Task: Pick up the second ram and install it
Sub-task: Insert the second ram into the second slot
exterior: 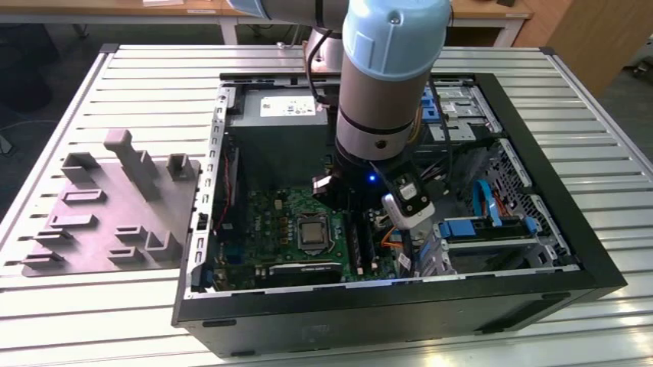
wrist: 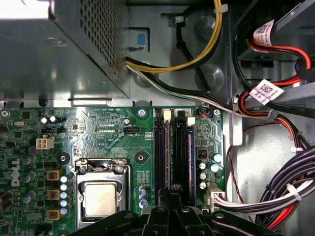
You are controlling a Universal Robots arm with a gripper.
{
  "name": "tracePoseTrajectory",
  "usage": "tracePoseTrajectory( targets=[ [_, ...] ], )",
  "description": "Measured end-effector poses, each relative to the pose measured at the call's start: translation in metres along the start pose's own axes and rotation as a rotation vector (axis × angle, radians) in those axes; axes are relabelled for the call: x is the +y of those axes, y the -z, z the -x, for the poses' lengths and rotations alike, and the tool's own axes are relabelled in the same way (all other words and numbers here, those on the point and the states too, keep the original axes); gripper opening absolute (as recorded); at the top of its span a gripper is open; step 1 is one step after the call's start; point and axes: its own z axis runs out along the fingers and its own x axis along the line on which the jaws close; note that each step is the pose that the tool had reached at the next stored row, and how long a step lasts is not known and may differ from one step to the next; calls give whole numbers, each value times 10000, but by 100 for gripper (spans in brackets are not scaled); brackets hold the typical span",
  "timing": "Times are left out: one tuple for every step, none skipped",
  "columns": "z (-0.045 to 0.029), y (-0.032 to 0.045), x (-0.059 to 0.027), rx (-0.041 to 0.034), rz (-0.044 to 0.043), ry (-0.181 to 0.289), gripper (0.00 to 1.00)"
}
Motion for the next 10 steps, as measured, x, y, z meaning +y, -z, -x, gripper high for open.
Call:
tracePoseTrajectory(
  targets=[
    [0,-6,0,0,0,0,11],
    [0,-9,-1,1,-3,0,11],
    [0,-9,-1,1,-3,0,11],
    [0,-10,-1,1,-3,0,11],
    [0,-11,-1,1,-3,0,11],
    [0,-12,0,1,-1,0,11],
    [0,-12,-1,1,0,-1,11],
    [0,-13,-1,0,-1,0,11],
    [0,-13,-1,1,-1,0,11],
    [0,-13,-1,1,-1,0,11]
  ],
)
